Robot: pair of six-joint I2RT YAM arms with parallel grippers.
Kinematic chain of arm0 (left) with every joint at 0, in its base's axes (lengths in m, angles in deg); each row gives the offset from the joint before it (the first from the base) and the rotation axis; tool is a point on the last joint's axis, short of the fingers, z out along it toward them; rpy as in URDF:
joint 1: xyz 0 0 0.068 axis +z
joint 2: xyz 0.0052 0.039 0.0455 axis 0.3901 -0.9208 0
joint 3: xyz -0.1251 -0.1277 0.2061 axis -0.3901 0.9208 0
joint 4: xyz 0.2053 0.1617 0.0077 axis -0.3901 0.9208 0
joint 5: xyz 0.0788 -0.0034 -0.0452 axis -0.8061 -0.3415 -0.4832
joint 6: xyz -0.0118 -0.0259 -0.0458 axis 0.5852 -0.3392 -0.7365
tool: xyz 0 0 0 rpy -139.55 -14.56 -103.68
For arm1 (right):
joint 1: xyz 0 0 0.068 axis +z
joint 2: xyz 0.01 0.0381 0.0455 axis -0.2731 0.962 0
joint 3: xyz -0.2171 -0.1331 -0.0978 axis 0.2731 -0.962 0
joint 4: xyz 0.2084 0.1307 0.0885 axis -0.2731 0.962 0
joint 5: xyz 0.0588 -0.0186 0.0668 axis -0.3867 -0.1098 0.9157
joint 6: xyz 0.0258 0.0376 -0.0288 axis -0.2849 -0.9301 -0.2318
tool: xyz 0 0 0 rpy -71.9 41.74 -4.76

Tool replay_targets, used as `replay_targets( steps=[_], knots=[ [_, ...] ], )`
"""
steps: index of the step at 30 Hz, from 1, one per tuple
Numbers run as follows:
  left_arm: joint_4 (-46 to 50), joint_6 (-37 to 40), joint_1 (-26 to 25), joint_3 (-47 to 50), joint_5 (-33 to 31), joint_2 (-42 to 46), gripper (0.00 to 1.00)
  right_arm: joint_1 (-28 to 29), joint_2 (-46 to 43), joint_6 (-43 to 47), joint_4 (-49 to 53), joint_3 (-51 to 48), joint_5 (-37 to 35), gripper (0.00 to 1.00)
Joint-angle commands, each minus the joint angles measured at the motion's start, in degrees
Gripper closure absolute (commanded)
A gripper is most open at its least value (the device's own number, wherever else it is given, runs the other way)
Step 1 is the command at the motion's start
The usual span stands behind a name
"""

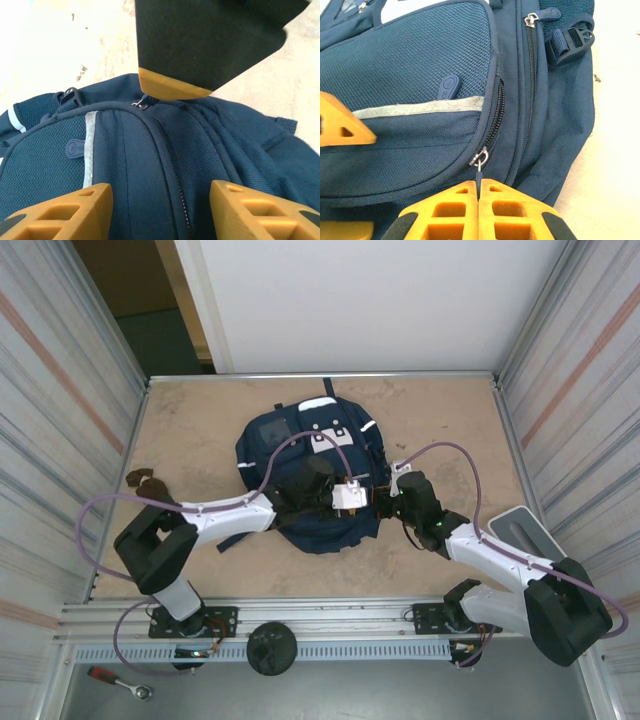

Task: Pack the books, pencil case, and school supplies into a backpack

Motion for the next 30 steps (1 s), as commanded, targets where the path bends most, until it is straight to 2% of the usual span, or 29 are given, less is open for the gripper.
replay_targets(
  steps=[1,3,6,8,10,14,16,22,25,30],
  knots=[
    [1.04,1.43,-0.11,-1.86,-1.65,-0.91,0.54,0.61,-1.25,0.46,-1.71,-0.92,-0.13,1.0],
    [1.0,1.65,0.13,-1.78,-1.68,-0.73,0.64,0.22,-1.52,0.8,-1.49,-1.15,-0.42,1.0],
    [0.77,1.98,1.06,-0.25,0.62,0.82,0.85,-1.19,-1.52,0.94,-0.79,-1.33,-0.59,1.0],
    [-0.75,1.94,2.11,2.47,4.52,3.32,0.95,-2.96,-1.44,0.65,-0.06,-1.13,-0.56,1.0],
    [-3.02,1.13,3.7,5.73,10.49,6.5,0.99,-4.66,-1.05,-0.02,0.08,-0.78,0.12,1.0],
    [-7.21,-1.36,7.78,11.08,22.72,12.34,1.0,-5.77,0.68,-0.67,0.07,1.07,-0.22,1.0],
    [-7.27,-1.6,9.17,12.04,26.7,13.51,1.0,-5.81,2.18,-0.73,-0.58,2.47,-0.01,1.0],
    [-7.34,-1.42,10.18,11.79,33.43,13.03,1.0,-5.7,9.49,-2.22,-2.05,7.3,-1.12,1.0],
    [-6.75,-1.25,10.18,10.65,33.96,11.85,1.0,-5.72,11.44,-2.13,-0.83,8.86,-0.56,0.98],
    [-5.42,-0.5,10.16,10.09,33.3,10.98,1.0,-7.64,6.57,-1.97,3.97,8.06,0.91,0.64]
  ],
)
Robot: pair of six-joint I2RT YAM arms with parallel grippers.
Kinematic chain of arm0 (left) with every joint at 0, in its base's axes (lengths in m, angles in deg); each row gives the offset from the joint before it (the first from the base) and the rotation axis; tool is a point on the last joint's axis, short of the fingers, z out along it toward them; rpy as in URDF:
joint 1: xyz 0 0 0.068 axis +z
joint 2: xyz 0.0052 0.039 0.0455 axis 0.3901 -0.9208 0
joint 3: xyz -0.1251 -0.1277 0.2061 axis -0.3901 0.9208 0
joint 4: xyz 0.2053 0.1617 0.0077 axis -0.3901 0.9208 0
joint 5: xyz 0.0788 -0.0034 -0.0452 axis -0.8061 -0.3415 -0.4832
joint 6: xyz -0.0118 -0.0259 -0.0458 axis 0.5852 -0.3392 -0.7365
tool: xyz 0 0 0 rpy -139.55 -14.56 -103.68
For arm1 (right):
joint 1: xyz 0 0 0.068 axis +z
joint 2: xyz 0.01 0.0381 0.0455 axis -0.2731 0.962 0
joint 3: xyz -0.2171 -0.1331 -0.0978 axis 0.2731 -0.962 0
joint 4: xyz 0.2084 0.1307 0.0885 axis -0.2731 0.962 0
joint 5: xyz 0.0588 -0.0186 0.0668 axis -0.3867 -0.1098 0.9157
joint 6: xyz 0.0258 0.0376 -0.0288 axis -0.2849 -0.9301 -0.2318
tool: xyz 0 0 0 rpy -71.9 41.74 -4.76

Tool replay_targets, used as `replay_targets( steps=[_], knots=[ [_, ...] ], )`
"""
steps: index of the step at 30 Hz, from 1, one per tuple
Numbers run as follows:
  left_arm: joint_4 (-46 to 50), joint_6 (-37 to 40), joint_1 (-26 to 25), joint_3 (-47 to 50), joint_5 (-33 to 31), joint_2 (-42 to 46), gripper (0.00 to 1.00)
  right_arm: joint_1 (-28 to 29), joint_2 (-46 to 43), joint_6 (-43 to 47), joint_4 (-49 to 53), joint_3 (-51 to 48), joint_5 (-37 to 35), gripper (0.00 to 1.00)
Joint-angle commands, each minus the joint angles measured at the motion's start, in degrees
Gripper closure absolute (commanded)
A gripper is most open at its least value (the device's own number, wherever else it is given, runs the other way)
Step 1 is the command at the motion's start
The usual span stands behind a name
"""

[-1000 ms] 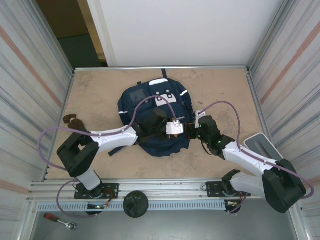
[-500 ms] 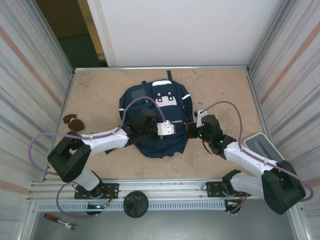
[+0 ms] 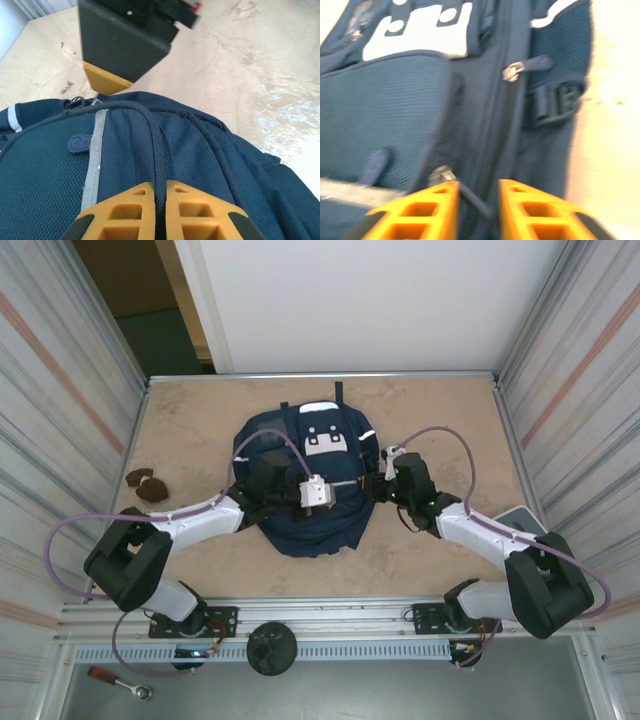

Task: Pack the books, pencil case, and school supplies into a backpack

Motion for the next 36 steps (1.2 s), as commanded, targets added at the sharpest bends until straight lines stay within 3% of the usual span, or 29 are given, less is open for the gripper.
replay_targets(
  steps=[1,3,6,14,15,19,21,25,30,36],
  knots=[
    [-0.31,0.07,-1.14,-1.5,8.18,0.97,1.0,-3.92,-3.38,-1.92,4.13,-0.07,-2.19,0.58],
    [-0.62,0.22,-1.12,-1.27,7.98,0.58,1.0,-7.12,-2.76,-4.71,4.81,0.72,1.75,0.49],
    [-0.54,-0.01,-1.17,-1.69,7.93,-0.3,1.0,-10.62,3.43,-7.08,6.63,5.61,5.46,0.44],
    [-0.78,-0.74,-2.77,-1.88,7.19,-1.08,1.0,-14.1,28.96,-9.74,7.35,24.85,14.35,0.44],
    [-0.95,-0.93,-2.87,-1.82,7.02,-1.2,0.99,-14.14,31.55,-9.91,7.86,26.86,15.11,0.48],
    [-1.33,-1.82,-2.97,-1.64,5.65,-1.67,0.93,-14.42,33.89,-9.12,7.92,27.53,14.61,0.87],
    [-1.11,-2.24,-2.97,-1.72,4.14,-1.93,0.93,-14.95,31.0,-8.15,7.77,24.79,12.88,0.95],
    [-1.33,-3.45,-2.97,-2.88,1.73,-3.34,0.89,-16.12,24.25,-6.07,9.34,19.09,10.09,0.97],
    [-1.13,-3.94,-4.48,-5.75,-2.24,-6.11,0.68,-17.05,22.12,-3.63,12.93,18.42,8.15,0.9],
    [-0.67,-7.06,-5.32,-5.75,-9.69,-2.26,0.38,-17.62,14.36,0.0,18.71,20.8,2.27,0.6]
  ],
)
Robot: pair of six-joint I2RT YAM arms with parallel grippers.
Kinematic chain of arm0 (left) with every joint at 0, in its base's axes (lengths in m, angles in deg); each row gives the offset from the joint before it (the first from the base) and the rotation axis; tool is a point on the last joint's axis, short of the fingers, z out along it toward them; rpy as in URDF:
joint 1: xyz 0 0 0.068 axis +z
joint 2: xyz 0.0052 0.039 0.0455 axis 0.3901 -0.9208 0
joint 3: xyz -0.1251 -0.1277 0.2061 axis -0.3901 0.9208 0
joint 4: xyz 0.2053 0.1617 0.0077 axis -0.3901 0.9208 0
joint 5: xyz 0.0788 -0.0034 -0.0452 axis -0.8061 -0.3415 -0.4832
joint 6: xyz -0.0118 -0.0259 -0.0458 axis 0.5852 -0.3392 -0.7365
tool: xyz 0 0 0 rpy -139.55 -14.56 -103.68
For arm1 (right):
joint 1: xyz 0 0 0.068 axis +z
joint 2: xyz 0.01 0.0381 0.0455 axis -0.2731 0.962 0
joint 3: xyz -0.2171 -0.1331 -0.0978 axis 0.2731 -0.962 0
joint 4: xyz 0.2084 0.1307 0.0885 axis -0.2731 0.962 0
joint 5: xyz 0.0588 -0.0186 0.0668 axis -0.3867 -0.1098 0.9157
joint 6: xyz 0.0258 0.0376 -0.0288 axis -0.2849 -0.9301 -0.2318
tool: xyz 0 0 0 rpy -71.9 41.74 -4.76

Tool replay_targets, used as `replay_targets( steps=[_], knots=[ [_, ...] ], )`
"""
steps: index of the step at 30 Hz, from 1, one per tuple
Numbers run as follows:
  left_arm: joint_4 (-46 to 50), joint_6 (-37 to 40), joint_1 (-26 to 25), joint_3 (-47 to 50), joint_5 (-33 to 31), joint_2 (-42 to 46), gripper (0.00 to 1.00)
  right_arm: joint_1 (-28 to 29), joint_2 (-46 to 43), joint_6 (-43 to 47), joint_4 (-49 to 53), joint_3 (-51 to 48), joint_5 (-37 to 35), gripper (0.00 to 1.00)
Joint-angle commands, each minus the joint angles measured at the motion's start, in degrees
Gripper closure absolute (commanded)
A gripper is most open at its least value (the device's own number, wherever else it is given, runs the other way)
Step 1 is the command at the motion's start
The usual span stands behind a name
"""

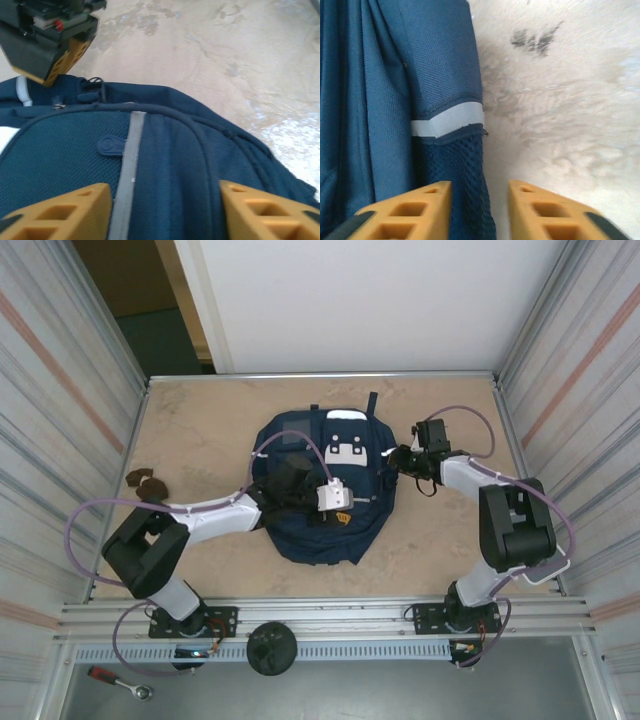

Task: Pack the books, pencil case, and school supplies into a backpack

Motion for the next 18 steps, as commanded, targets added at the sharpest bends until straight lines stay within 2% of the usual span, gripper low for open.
replay_targets(
  steps=[1,4,7,9,10,14,16,18],
  knots=[
    [-2.96,-3.34,0.12,0.3,-6.45,4.88,0.35,-0.22,-7.72,4.2,5.33,2.22,-5.89,0.56],
    [-8.65,-6.33,0.41,4.32,-12.17,10.45,0.25,0.48,-14.66,6.71,7.59,1.78,-11.3,0.46],
    [-13.34,-8.76,1.03,8.14,-19.41,16.17,0.17,1.83,-22.22,9.82,9.33,0.47,-18.0,0.29],
    [-15.25,-10.03,1.88,10.19,-25.29,19.64,0.04,2.68,-27.42,11.94,9.54,-0.98,-22.45,0.22],
    [-15.73,-10.44,2.27,11.0,-27.83,20.99,0.01,2.86,-29.56,12.46,9.44,-1.79,-24.41,0.18],
    [-17.81,-13.18,4.85,14.94,-37.22,27.04,0.01,3.06,-38.64,14.61,6.95,-5.94,-32.0,0.07],
    [-18.5,-16.14,7.41,17.18,-40.83,29.86,0.01,2.89,-41.83,15.69,4.66,-8.45,-35.03,0.01],
    [-17.28,-20.43,11.53,19.14,-43.41,32.45,0.01,2.54,-44.05,16.34,2.8,-10.63,-38.11,0.01]
  ],
)
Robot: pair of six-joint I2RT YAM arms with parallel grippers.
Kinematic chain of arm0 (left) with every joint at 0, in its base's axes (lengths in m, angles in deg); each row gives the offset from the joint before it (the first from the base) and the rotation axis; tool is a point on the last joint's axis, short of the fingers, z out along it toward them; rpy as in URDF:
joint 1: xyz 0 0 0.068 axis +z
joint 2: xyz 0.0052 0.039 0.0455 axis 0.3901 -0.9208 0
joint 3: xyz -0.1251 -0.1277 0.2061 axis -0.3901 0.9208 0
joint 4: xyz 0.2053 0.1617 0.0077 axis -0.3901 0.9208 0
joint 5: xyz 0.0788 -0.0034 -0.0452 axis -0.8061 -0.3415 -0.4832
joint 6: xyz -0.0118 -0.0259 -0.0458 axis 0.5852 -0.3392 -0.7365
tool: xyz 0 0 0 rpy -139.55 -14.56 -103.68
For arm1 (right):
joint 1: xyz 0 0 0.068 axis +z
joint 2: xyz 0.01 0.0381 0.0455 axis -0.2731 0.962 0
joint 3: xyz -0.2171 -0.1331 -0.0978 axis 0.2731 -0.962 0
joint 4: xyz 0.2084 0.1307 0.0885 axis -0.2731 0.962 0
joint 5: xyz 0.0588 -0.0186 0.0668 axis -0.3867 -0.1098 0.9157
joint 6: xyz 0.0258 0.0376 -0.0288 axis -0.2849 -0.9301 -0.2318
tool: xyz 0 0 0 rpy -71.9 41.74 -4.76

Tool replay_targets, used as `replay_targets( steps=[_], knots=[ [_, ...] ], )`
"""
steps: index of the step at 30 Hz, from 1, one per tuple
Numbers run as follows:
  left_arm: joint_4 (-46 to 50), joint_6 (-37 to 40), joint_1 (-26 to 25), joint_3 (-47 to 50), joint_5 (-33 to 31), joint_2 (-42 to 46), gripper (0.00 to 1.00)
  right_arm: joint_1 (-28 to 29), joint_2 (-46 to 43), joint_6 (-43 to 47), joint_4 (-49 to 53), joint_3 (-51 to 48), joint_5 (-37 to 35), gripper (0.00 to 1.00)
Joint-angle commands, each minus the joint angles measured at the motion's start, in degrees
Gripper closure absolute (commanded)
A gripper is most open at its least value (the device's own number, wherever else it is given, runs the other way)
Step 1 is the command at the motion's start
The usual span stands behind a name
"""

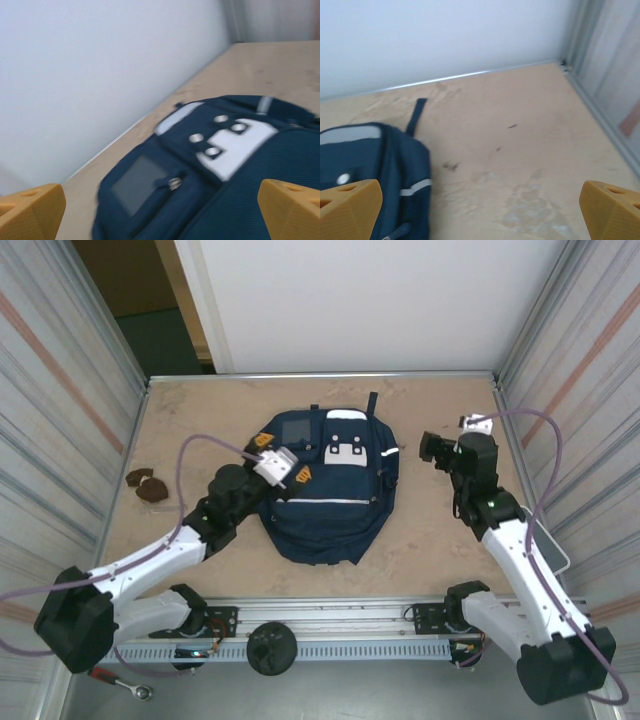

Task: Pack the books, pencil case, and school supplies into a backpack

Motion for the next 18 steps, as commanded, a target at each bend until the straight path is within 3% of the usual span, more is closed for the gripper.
replay_targets(
  steps=[1,6,11,18],
  knots=[
    [-0.56,-8.72,5.84,3.16,-9.59,3.98,0.01,-0.44,-2.36,3.2,-2.95,-3.45,-9.43,0.01],
    [0.84,-16.75,18.68,8.1,-10.21,5.47,0.01,-3.6,-1.34,3.21,-9.62,-9.38,-12.56,0.01],
    [-5.11,-20.53,27.96,13.13,-7.39,2.39,0.01,-7.28,5.13,5.7,-22.11,-17.43,-8.17,0.01],
    [-8.89,-21.37,31.15,12.27,-7.61,-9.3,0.01,-9.9,21.54,7.11,-40.43,-23.37,-0.58,0.01]
  ],
)
